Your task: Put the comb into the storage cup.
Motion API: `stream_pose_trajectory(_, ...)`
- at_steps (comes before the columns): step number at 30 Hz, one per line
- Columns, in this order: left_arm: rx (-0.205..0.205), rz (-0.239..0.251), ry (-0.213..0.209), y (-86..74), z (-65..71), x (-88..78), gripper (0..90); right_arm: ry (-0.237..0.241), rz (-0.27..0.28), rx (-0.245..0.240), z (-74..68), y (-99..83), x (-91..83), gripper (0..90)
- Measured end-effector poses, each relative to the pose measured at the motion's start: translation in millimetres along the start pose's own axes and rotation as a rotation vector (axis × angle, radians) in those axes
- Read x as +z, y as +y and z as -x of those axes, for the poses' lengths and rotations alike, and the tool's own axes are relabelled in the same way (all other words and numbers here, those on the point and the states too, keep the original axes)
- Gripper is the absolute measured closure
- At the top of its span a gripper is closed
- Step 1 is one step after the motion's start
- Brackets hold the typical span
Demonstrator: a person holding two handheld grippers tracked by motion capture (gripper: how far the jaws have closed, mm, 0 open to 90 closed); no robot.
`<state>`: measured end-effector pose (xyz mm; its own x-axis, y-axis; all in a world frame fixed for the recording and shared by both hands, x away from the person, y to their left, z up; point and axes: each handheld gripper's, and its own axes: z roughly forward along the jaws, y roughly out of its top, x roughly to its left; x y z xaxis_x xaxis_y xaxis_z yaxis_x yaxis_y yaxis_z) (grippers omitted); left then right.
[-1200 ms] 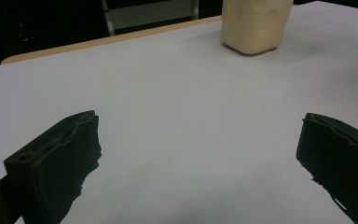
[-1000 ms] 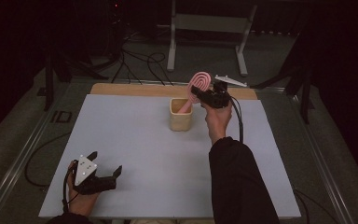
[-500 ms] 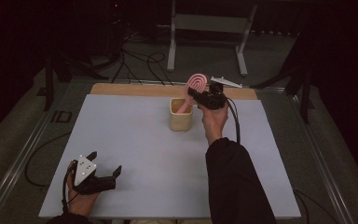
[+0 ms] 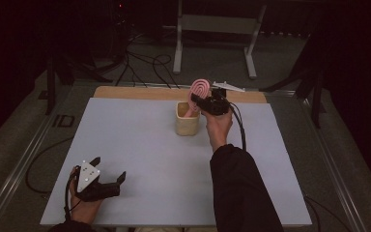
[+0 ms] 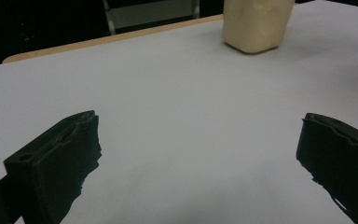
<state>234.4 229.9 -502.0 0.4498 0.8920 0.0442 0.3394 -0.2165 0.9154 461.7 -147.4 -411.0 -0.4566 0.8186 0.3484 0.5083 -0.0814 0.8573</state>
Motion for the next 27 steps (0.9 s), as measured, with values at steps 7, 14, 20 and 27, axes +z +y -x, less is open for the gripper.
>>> stream_pose_trajectory(7,0.001,0.0,0.0,0.0,-0.1,0.0,0.1,-0.004,-0.006,-0.01,-2.2,-3.1,3.0,63.1)
stream_pose_trajectory(14,0.006,-0.003,-0.002,-0.1,0.7,1.0,0.1,-0.006,-0.017,-0.006,-2.4,-8.8,6.4,62.6)
stream_pose_trajectory(20,0.006,-0.004,-0.001,-0.1,0.8,1.5,0.1,0.006,-0.016,0.003,-1.9,-11.9,9.1,61.8)
stream_pose_trajectory(27,0.007,-0.003,0.0,0.0,0.4,0.9,0.1,0.008,-0.02,-0.007,-0.6,-11.8,8.3,61.8)
